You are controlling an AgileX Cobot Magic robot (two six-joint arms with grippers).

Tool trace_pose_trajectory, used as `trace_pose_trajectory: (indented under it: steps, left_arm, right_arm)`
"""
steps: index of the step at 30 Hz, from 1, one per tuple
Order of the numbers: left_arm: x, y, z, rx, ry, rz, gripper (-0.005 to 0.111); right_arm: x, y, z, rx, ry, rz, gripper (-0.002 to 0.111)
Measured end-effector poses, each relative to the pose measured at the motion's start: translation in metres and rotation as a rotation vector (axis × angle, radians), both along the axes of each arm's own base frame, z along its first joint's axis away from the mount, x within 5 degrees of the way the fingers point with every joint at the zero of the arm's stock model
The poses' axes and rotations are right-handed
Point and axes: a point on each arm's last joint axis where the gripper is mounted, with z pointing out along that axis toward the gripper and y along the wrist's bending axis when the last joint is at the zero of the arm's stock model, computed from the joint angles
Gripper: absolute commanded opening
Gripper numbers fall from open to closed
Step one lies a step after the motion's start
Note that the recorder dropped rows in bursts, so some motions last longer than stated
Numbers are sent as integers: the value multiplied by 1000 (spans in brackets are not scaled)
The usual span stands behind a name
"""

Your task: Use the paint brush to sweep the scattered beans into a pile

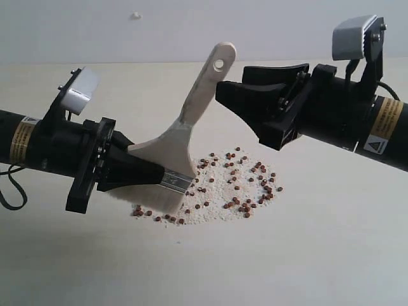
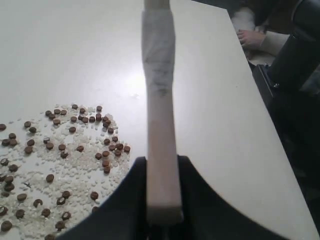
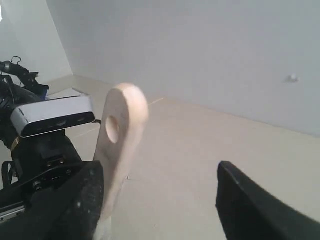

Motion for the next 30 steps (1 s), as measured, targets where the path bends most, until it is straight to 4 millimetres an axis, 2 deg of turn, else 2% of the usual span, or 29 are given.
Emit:
trace_pose_trajectory:
  steps: [8,14,19,30]
  left_arm:
    - [0,0,0,0,0,0,0]
    - [0,0,0,0,-2,-1,0]
    - [0,0,0,0,-2,-1,0]
    - [0,0,0,0,-2,-1,0]
  right_arm:
    - [-4,4,7,62,-53,69,61]
    - [-3,7,-3,58,-22,100,61]
    - [4,11,-11,59,-10,124,61]
    - [23,23,-16,35,-31,202,61]
